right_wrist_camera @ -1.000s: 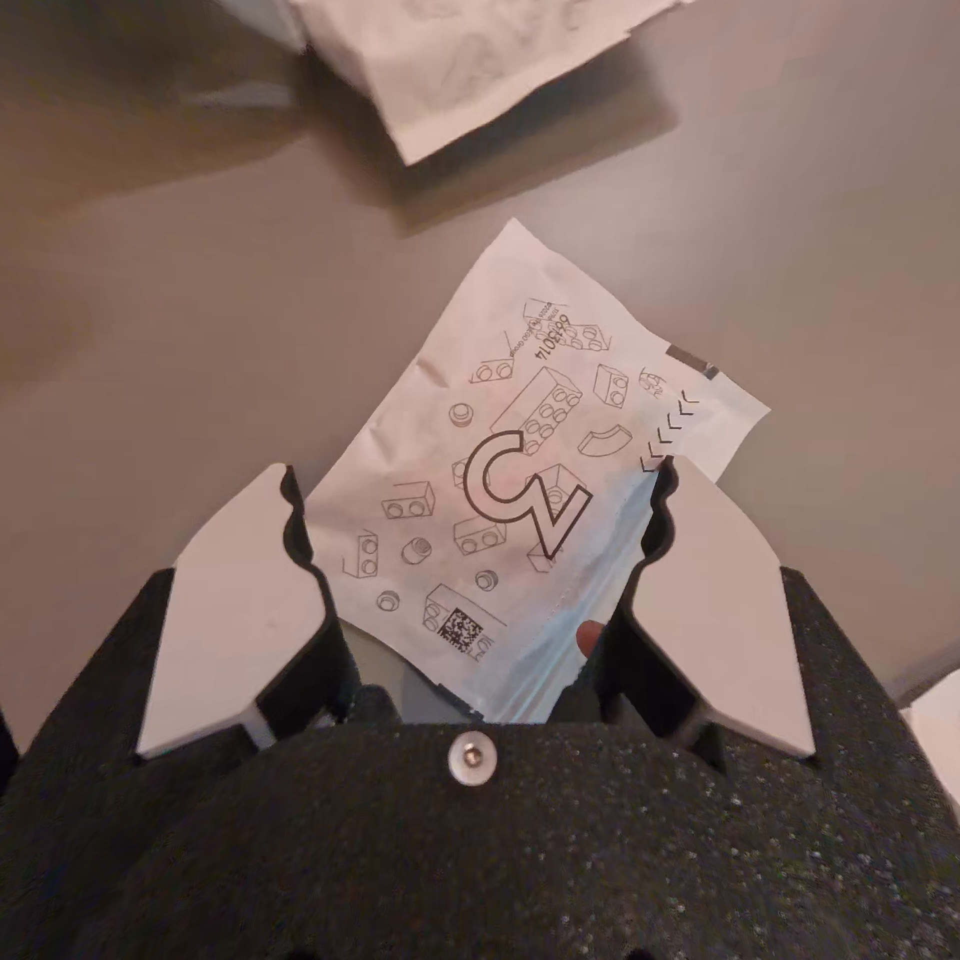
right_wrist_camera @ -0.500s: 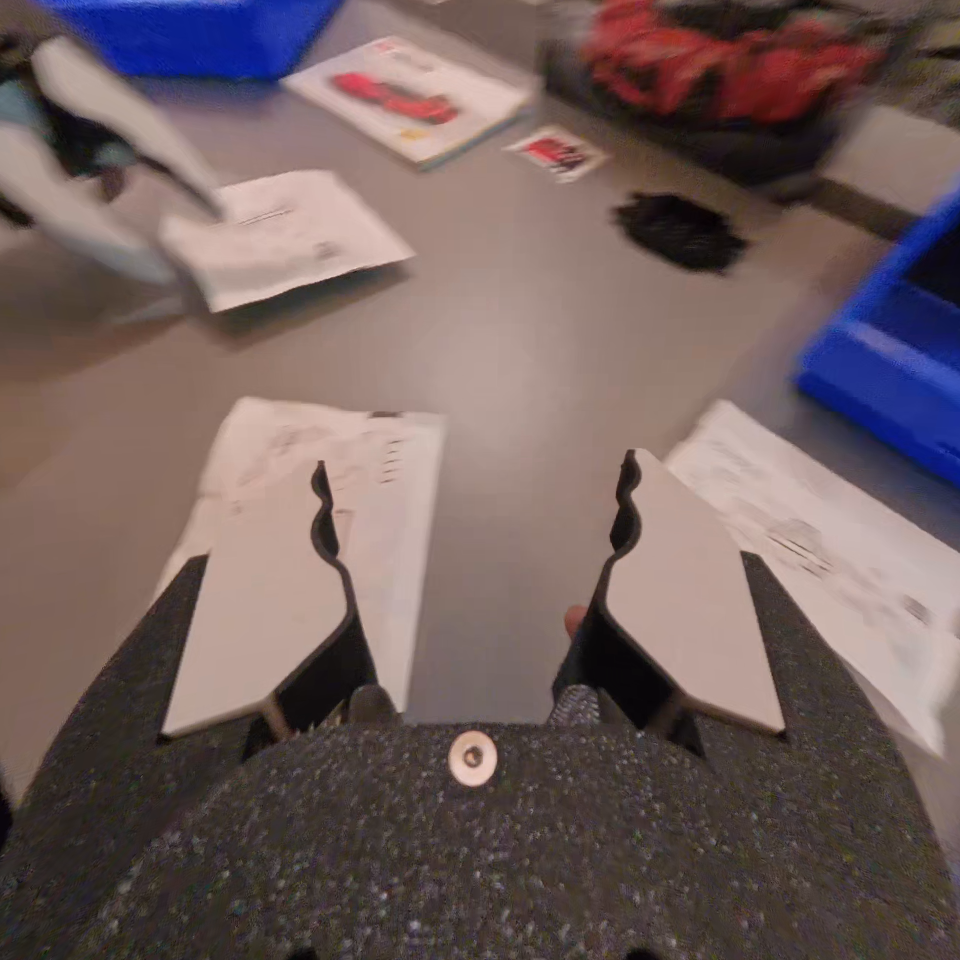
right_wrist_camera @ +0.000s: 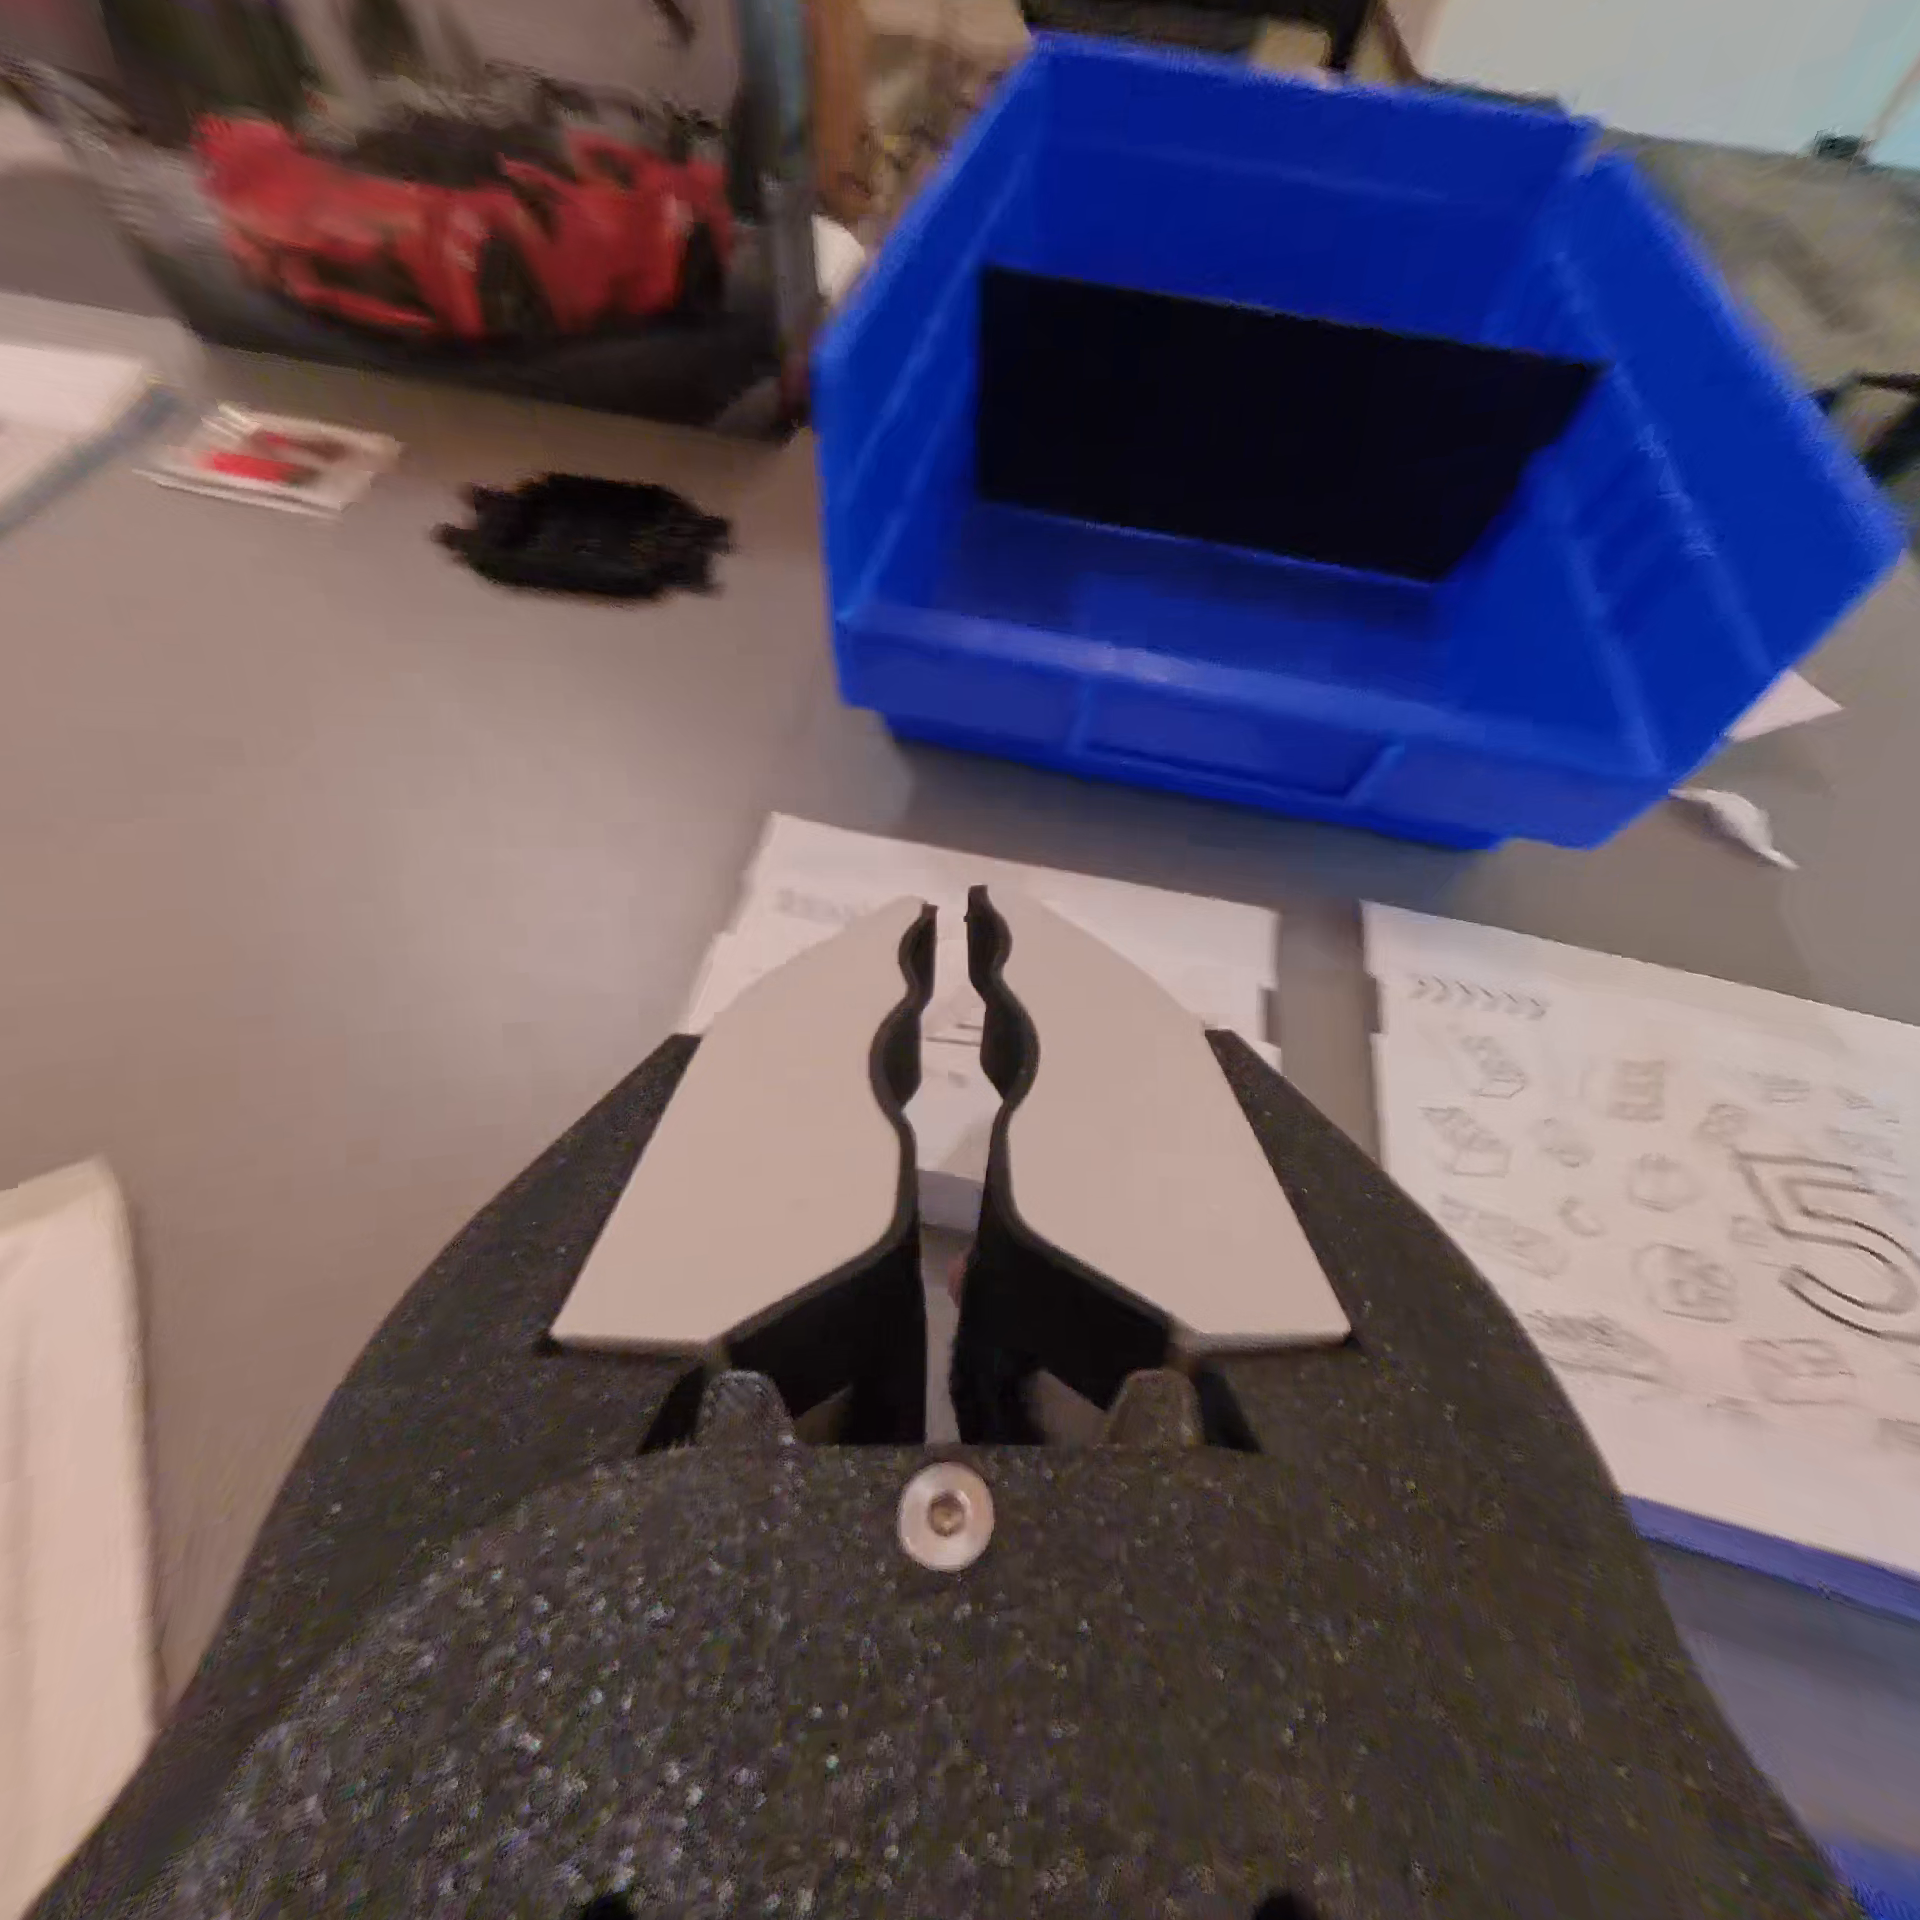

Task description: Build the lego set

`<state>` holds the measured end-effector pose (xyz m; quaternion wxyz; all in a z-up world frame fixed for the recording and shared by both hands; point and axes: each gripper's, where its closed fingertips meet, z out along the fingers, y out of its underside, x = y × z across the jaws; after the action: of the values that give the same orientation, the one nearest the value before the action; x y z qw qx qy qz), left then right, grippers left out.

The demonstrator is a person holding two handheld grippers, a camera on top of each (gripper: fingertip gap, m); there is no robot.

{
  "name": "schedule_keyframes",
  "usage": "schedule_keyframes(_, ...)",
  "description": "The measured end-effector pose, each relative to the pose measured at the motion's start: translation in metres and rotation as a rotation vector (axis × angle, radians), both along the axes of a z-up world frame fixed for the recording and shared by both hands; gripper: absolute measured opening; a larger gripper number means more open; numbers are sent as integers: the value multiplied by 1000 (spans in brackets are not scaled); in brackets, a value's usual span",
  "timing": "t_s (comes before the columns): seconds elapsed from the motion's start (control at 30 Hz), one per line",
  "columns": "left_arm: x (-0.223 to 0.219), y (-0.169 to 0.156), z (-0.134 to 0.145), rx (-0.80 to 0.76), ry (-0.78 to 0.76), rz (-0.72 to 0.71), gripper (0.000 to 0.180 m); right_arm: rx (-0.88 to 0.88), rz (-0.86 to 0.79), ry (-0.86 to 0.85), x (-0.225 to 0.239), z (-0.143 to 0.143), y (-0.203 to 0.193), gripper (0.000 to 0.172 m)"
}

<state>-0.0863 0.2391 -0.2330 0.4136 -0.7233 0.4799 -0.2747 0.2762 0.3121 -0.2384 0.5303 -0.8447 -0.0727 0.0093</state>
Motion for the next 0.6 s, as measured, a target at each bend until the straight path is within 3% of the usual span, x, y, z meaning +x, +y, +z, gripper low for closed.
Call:
schedule_keyframes(0.13,-2,2,-4,-2,18,13,52,-324,2,-9,2,-52,-7,6)
schedule_keyframes(0.6,-2,4,-24,-4,96,15,52,-416,172,20,-57,-52,-110,1)
